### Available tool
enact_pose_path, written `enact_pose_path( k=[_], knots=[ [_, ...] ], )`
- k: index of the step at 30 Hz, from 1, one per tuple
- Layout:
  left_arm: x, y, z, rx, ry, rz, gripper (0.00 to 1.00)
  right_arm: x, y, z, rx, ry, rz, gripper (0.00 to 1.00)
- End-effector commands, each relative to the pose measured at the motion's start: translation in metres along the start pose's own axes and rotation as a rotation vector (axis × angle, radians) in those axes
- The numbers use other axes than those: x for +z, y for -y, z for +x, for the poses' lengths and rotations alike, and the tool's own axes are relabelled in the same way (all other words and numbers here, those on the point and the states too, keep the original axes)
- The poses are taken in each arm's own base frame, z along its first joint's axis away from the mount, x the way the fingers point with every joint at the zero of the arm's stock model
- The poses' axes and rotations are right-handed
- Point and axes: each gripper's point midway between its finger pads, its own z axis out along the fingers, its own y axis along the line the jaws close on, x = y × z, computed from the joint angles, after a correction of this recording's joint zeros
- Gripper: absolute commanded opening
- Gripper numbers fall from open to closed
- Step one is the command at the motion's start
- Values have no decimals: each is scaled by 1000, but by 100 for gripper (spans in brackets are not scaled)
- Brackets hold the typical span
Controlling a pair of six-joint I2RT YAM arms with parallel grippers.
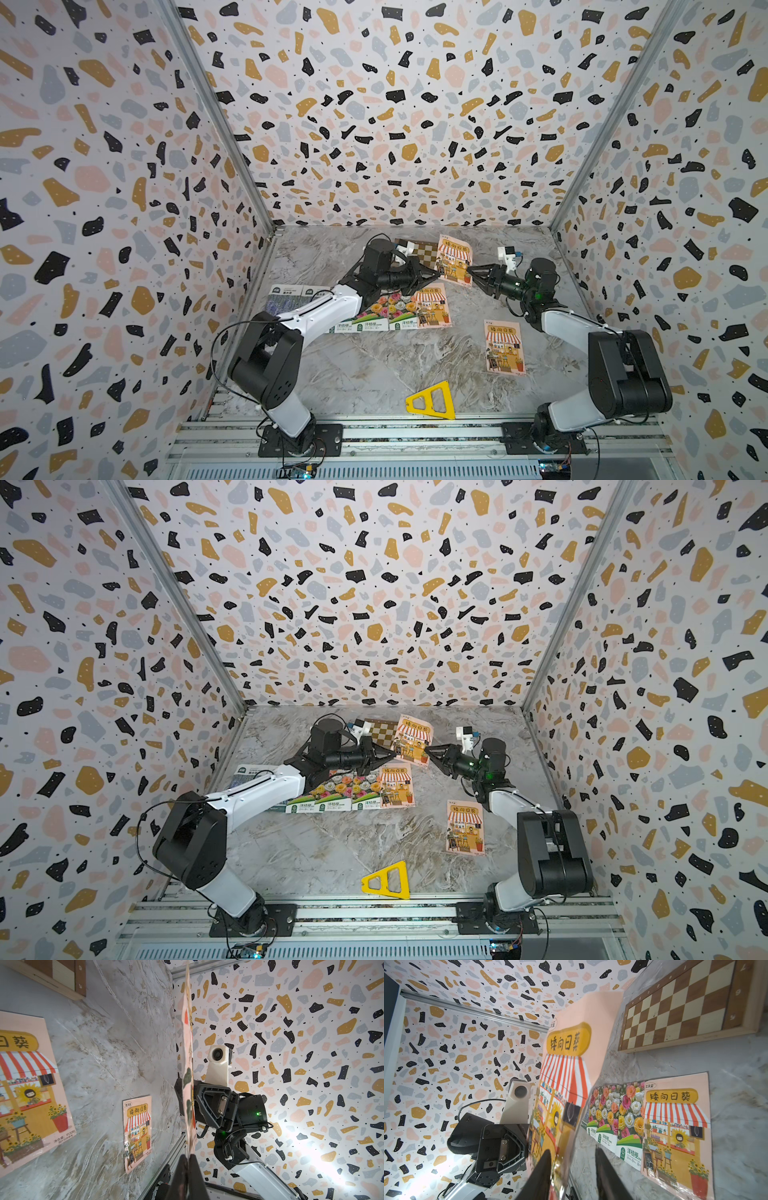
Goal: Arrange the seed packets in a row
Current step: Pick up the seed packet from the center of the board, then place the seed packet at the center of the board.
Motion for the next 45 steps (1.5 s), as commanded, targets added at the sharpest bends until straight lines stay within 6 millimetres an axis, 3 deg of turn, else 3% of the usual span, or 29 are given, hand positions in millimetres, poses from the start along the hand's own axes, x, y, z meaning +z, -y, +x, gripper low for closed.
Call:
enact_pose_path(
  k=[1, 12, 15, 16, 17, 19, 21, 25, 32, 38, 41, 45],
  knots=[
    [-9, 17, -1, 34, 8, 57, 0, 5, -29, -10, -76, -1, -68, 30],
    [-13, 5, 3, 22, 6, 37, 0, 15, -27, -11, -69, -26, -82, 18],
    [-15, -1, 5, 17, 3, 22, 0, 16, -24, -10, -75, -31, -71, 9],
    [-16, -4, 5, 16, 3, 14, 4, 17, -22, -10, -75, -36, -62, 6],
    [-19, -8, 5, 14, 7, -1, 16, 17, -19, -10, -81, -41, -46, 0],
    [-24, -17, 6, 21, 10, -41, 41, 18, -13, -9, -107, -53, -11, 0],
    [-33, -31, 11, 48, 3, -113, 58, 17, -4, -9, -155, -69, 53, 0],
    [-63, -60, 16, 108, 25, -291, 77, 12, 16, -6, -223, -130, 153, 0],
    [-149, -103, -2, 244, 150, -630, 100, -4, 51, 1, -243, -217, 231, 0],
    [-211, -102, -22, 329, 297, -776, 99, -6, 80, 8, -230, -276, 305, 0],
    [-226, -101, -26, 360, 332, -809, 99, -6, 93, 9, -211, -293, 337, 0],
    [-232, -106, -26, 362, 335, -829, 99, -4, 102, 9, -186, -309, 354, 0]
  ],
)
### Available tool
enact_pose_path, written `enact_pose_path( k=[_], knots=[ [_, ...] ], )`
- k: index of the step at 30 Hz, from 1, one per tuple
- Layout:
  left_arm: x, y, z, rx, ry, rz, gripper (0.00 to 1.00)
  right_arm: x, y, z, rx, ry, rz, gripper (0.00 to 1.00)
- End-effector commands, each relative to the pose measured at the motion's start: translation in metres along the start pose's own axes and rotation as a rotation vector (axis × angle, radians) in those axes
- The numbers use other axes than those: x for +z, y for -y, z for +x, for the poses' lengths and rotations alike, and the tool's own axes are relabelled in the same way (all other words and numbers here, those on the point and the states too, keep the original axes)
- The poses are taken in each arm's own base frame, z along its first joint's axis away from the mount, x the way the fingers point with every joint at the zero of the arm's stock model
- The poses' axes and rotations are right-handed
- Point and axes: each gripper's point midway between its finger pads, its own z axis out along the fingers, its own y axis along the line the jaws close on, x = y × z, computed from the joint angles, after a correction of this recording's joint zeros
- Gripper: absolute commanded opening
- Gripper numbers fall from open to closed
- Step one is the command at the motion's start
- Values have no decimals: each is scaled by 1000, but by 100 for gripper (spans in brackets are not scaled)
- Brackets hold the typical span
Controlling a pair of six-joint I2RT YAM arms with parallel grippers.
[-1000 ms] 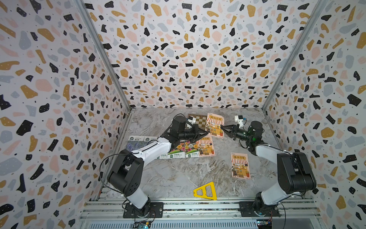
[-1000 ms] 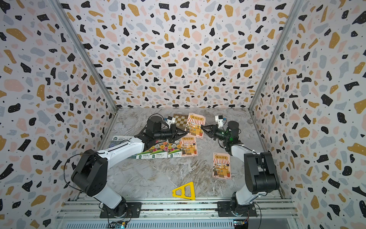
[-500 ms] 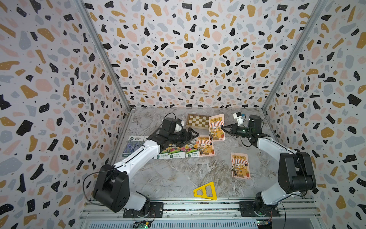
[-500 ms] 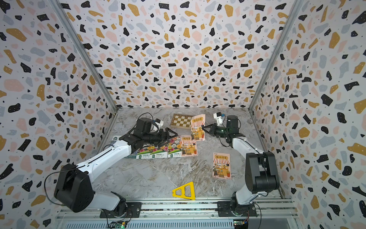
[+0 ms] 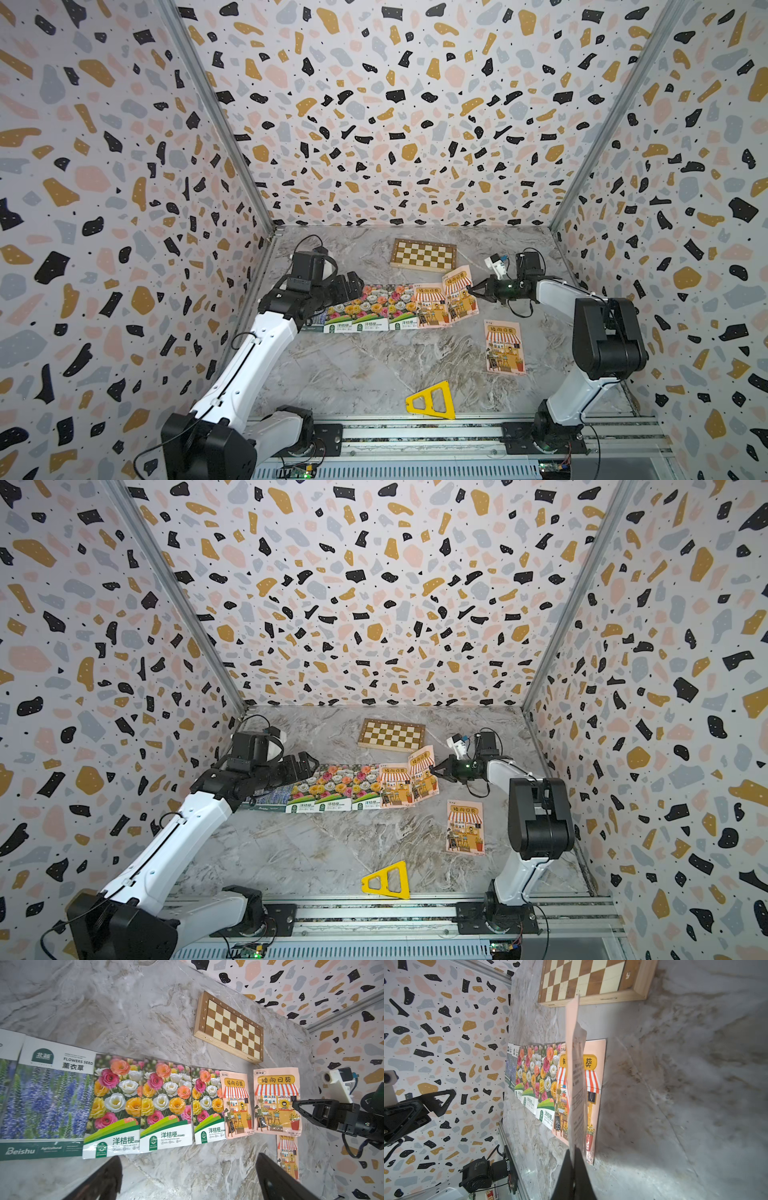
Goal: Arrange the seed packets in a row
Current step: Place the seed packet at the center of the board.
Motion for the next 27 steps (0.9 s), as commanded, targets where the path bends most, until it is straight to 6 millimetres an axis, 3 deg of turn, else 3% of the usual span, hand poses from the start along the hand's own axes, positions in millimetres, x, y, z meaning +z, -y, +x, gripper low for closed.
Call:
enact_pose_path(
  k=[1, 15, 23, 27],
  knots=[
    [3, -16, 9, 45, -19, -57, 99, -3, -3, -5, -27, -11, 15, 0],
    [8, -17, 13, 39, -20, -49, 99, -4, 27, -7, 76, -18, 19, 1],
    [10, -19, 14, 33, -25, -53, 99, -3, 41, -6, 98, -26, 46, 32],
    [10, -19, 14, 32, -24, -54, 99, -3, 45, -6, 105, -25, 50, 40]
  ],
)
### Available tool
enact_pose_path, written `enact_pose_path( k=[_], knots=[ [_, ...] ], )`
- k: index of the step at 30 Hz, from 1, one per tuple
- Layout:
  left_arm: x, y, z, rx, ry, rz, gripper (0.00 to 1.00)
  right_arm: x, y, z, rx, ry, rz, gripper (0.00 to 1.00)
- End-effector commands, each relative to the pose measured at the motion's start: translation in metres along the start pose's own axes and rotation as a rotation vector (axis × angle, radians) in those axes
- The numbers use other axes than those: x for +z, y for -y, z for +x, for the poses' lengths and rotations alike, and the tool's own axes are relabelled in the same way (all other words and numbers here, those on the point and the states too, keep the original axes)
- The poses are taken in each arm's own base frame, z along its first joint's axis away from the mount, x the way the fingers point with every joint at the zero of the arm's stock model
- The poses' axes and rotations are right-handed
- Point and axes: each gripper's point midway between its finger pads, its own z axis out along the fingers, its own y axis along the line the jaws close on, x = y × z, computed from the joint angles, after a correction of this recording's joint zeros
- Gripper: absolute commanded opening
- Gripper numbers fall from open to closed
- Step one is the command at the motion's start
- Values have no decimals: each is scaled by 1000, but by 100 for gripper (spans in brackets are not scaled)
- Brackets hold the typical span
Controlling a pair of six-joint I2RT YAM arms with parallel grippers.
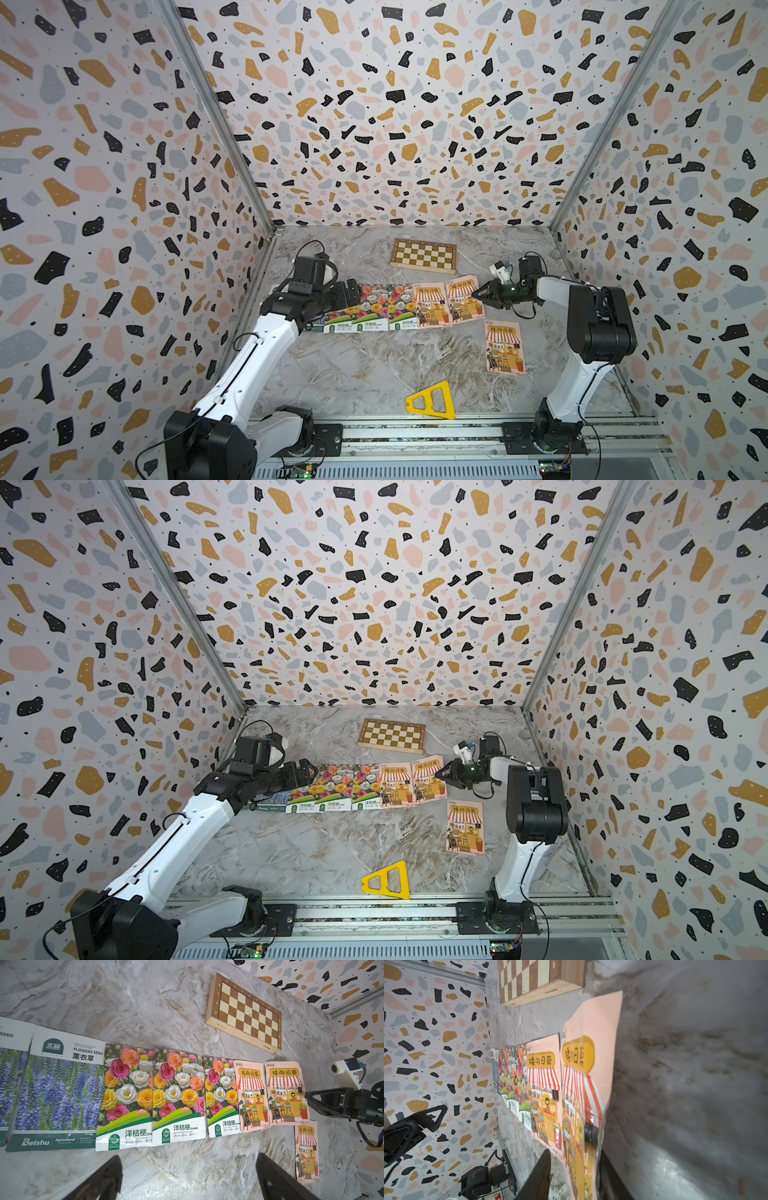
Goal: Arrange the seed packets in a row
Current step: Place the seed packet at the center of the board.
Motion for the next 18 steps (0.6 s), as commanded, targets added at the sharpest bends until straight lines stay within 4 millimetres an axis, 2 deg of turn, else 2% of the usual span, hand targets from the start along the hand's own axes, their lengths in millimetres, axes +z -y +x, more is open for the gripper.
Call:
enact_pose_path(
  k=[1, 10, 18],
  knots=[
    [3, -4, -1, 7, 13, -13, 99, -5, -4, -9, -19, 12, 1, 41],
    [3, -5, -1, 1, 13, -13, 99, 3, 16, -6, -44, -14, 195, 43],
    [4, -4, 1, -1, 10, -3, 99, 9, 15, -7, -65, -24, 243, 44]
  ],
)
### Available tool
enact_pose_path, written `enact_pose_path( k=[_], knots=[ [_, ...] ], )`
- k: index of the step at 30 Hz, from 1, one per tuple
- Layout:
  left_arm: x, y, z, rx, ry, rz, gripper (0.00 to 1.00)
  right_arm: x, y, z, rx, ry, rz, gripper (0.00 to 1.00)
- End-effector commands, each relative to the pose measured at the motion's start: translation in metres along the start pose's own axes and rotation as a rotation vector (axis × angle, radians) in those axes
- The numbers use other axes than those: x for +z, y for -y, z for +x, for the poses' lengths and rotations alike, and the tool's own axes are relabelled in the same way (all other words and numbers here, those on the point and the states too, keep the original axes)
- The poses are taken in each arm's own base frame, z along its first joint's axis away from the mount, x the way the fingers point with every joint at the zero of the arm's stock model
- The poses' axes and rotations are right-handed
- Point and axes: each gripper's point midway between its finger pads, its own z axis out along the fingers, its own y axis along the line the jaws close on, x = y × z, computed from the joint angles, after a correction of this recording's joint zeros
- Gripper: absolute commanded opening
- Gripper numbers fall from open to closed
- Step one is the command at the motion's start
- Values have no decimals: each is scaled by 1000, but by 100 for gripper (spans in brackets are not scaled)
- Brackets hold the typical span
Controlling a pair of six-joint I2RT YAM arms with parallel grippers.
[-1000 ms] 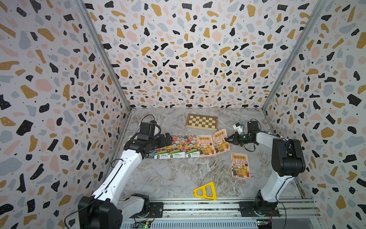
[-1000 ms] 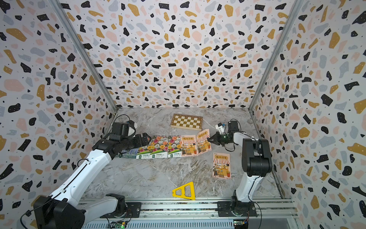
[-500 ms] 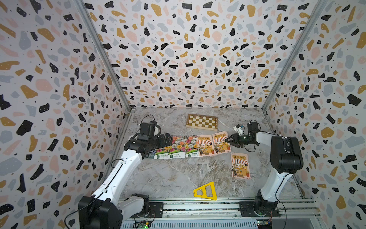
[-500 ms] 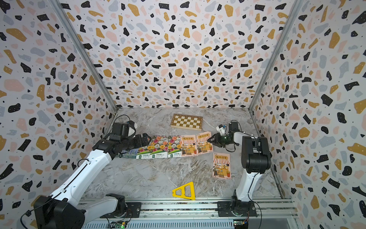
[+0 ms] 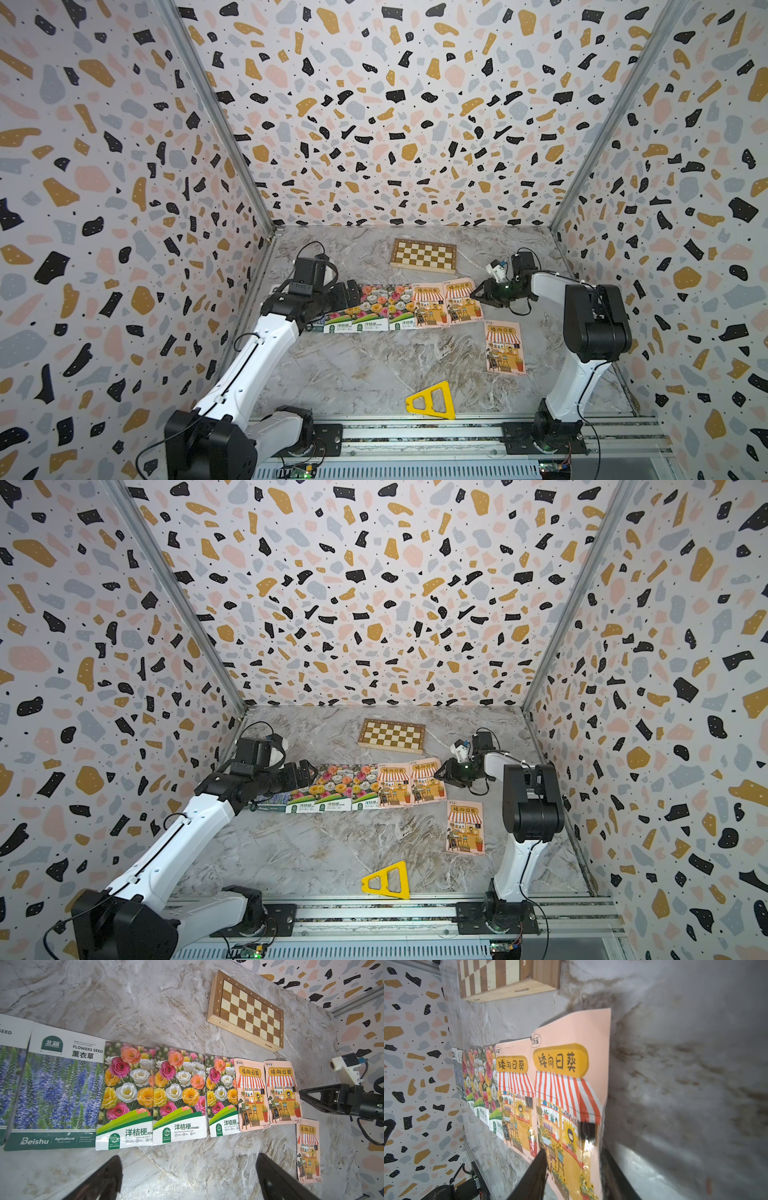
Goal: Arrange the seed packets in a row
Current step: Place the seed packet at the center of the board, then pick up the seed packet from the center of the board.
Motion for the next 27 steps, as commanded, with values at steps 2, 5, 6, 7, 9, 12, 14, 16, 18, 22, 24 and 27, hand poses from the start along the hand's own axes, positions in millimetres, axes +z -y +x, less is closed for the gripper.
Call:
enact_pose_path(
  k=[2, 5, 6, 7, 9, 12, 14, 16, 18, 22, 24, 27],
  knots=[
    [1, -2, -3, 1, 18, 0, 99, -6, 13, -8, 0, 12, 132, 45],
    [1, -1, -2, -1, 18, 5, 99, -19, 22, -13, 11, 57, 234, 55],
    [2, -1, -1, -1, 16, 8, 99, -26, 22, -15, 12, 76, 259, 59],
    [2, 0, -1, -1, 15, 10, 99, -32, 20, -18, 8, 98, 277, 61],
    [4, 0, 0, -3, 11, 18, 99, -48, 19, -20, 11, 155, 325, 66],
    [3, 2, 0, 4, 15, 27, 99, -74, 23, -16, 27, 247, 401, 70],
    [5, 5, 1, 3, 15, 53, 99, -86, 31, -5, 64, 286, 433, 72],
    [9, 11, 5, 1, -3, 93, 99, -97, 42, 8, 114, 322, 446, 72],
    [13, 17, 9, -6, -22, 139, 99, -106, 56, 27, 172, 340, 453, 72],
    [19, 28, 15, -34, -59, 203, 99, -110, 75, 58, 246, 323, 462, 71],
    [24, 37, 16, -50, -78, 233, 99, -108, 82, 71, 266, 305, 466, 70],
    [32, 55, 19, -54, -118, 263, 99, -103, 87, 85, 287, 282, 468, 68]
  ],
)
